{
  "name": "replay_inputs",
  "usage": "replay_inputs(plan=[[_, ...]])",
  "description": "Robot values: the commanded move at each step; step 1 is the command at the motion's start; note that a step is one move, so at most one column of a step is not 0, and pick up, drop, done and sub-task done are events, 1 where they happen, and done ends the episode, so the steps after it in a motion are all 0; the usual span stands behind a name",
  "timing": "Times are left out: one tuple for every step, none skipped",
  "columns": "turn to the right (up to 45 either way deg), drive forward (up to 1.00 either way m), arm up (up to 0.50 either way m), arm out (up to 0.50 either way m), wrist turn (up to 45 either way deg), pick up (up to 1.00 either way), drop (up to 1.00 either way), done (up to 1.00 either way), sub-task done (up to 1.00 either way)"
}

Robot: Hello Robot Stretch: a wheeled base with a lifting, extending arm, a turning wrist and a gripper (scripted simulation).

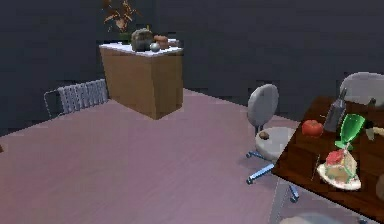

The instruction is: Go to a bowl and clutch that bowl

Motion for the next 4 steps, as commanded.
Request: replay_inputs(plan=[[0.0, 1.00, 0.00, 0.00, 0.0, 0.00, 0.00, 0.00, 0.00], [0.0, 0.85, 0.00, 0.00, 0.0, 0.00, 0.00, 0.00, 0.00], [15.0, 0.00, 0.00, 0.00, 0.0, 0.00, 0.00, 0.00, 0.00], [0.0, 1.00, 0.00, 0.00, 0.0, 0.00, 0.00, 0.00, 0.00]])
